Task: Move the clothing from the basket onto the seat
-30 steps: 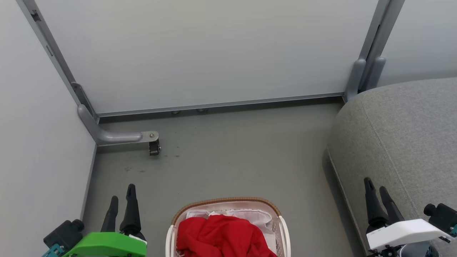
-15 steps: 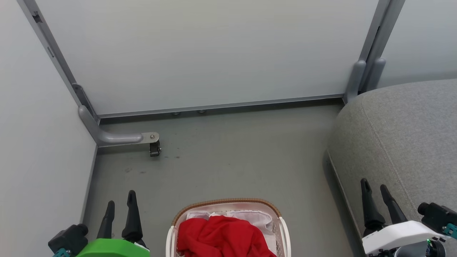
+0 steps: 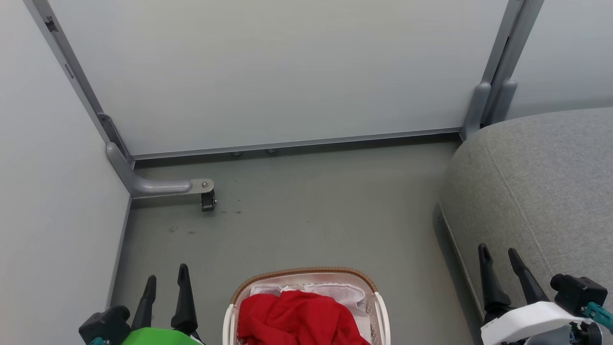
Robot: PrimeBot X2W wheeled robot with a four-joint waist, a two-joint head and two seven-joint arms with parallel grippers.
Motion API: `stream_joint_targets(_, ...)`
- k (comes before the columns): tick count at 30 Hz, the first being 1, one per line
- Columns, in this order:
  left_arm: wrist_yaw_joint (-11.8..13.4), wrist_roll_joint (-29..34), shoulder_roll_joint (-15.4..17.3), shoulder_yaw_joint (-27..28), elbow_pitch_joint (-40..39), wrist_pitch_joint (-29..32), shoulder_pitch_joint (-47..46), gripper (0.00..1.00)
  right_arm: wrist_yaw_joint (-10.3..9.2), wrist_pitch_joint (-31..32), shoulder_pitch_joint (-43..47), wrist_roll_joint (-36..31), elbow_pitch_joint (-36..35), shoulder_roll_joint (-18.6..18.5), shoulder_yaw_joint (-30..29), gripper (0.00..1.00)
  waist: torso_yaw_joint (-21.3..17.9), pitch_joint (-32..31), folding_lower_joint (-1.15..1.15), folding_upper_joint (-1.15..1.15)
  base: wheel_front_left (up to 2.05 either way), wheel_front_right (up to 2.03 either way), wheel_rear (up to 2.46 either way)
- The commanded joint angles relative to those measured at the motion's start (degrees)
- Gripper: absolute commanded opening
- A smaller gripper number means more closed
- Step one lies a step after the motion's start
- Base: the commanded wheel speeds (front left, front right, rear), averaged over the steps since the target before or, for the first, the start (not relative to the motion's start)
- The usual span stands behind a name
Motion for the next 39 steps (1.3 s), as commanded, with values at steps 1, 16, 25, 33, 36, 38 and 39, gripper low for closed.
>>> stream_joint_targets(1, 0.1, 1.6, 0.4, -0.2, 0.0, -0.5, 0.5, 1.00, 0.01, -0.5, 0.5, -1.5, -0.3, -0.4, 0.0, 1.00, 0.0, 0.0, 0.00, 0.00, 0.00, 0.00, 0.00)
stream_joint_targets(16, 0.4, 7.3, 0.5, -0.4, 1.3, -2.3, 1.4, 1.00, 0.02, -2.3, 1.4, -8.5, 0.1, -0.5, 0.1, 1.00, 0.2, -0.6, 0.00, 0.00, 0.00, 0.00, 0.00)
stream_joint_targets(25, 0.4, 10.4, 0.5, -1.0, 2.3, -3.2, 1.9, 1.00, 0.02, -3.3, 1.6, -12.5, 0.3, -0.5, 0.3, 1.00, 0.2, -1.1, 0.00, 0.00, 0.00, 0.00, 0.00)
stream_joint_targets(33, 0.6, 12.9, 0.5, -1.7, 3.3, -4.1, 2.2, 1.00, 0.02, -4.2, 2.0, -15.7, 0.5, -0.6, 0.2, 1.00, 0.2, -1.4, 0.00, 0.00, 0.00, 0.00, 0.00)
stream_joint_targets(36, 0.7, 13.6, 0.5, -1.9, 3.6, -4.3, 2.4, 1.00, 0.02, -4.4, 2.2, -16.8, 0.4, -0.6, 0.2, 1.00, 0.2, -1.4, 0.00, 0.00, 0.00, 0.00, 0.00)
stream_joint_targets(38, 0.8, 14.2, 0.5, -1.9, 3.8, -4.6, 2.5, 1.00, 0.01, -4.7, 2.3, -17.5, 0.4, -0.6, 0.3, 1.00, 0.2, -1.5, 0.00, 0.00, 0.00, 0.00, 0.00)
stream_joint_targets(39, 0.8, 14.5, 0.5, -2.0, 3.9, -4.7, 2.5, 1.00, 0.01, -4.7, 2.3, -17.8, 0.3, -0.6, 0.3, 1.00, 0.2, -1.5, 0.00, 0.00, 0.00, 0.00, 0.00)
